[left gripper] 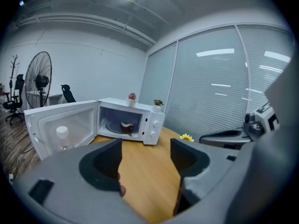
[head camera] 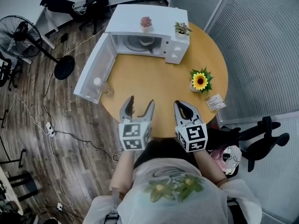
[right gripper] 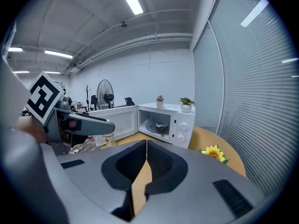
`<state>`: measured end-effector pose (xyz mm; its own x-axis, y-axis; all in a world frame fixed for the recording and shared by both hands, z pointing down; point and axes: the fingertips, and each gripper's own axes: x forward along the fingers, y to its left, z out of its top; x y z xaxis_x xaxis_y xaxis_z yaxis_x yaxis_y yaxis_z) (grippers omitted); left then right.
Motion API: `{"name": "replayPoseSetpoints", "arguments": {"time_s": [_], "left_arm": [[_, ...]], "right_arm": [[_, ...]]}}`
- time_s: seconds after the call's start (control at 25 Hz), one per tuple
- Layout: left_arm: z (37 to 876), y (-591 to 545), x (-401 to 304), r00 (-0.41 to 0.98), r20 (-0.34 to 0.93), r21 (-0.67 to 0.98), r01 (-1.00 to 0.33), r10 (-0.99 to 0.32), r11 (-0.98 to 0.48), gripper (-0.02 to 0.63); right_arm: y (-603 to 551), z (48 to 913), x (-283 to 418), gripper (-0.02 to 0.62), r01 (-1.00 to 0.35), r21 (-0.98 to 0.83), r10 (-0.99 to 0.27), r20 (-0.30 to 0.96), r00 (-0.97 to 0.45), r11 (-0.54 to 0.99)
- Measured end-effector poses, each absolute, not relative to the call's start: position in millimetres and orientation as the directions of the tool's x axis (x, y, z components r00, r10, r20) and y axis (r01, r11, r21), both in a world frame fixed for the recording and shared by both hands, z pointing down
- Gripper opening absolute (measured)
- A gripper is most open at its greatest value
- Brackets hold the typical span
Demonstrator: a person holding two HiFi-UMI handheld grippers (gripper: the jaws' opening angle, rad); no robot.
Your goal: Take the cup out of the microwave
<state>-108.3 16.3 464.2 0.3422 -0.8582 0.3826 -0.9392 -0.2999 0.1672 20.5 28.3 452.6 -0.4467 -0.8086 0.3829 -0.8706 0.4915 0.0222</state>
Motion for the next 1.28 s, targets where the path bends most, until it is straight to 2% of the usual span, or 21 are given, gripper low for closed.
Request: {"name": "replayPoseSetpoints", "arguments": {"time_s": [0.48, 1.28], "left_arm": [[470.9, -43.4, -102.5, 0.289, 0.377, 0.146, -0.957, -0.88, -0.252, 0.307], [488.5, -177.5, -73.9, 0.227, 0.425, 0.121, -0.974, -0.877, -0.193, 0.305]], "right_arm": [[4.0, 466.7, 30.4, 0.018, -0.874, 0.003, -0.794, 0.419, -0.44, 0.486], [-77.9, 471.7, 35.9, 0.018, -0.834, -0.053, -0.74, 0.433, -0.515, 0.549]]}}
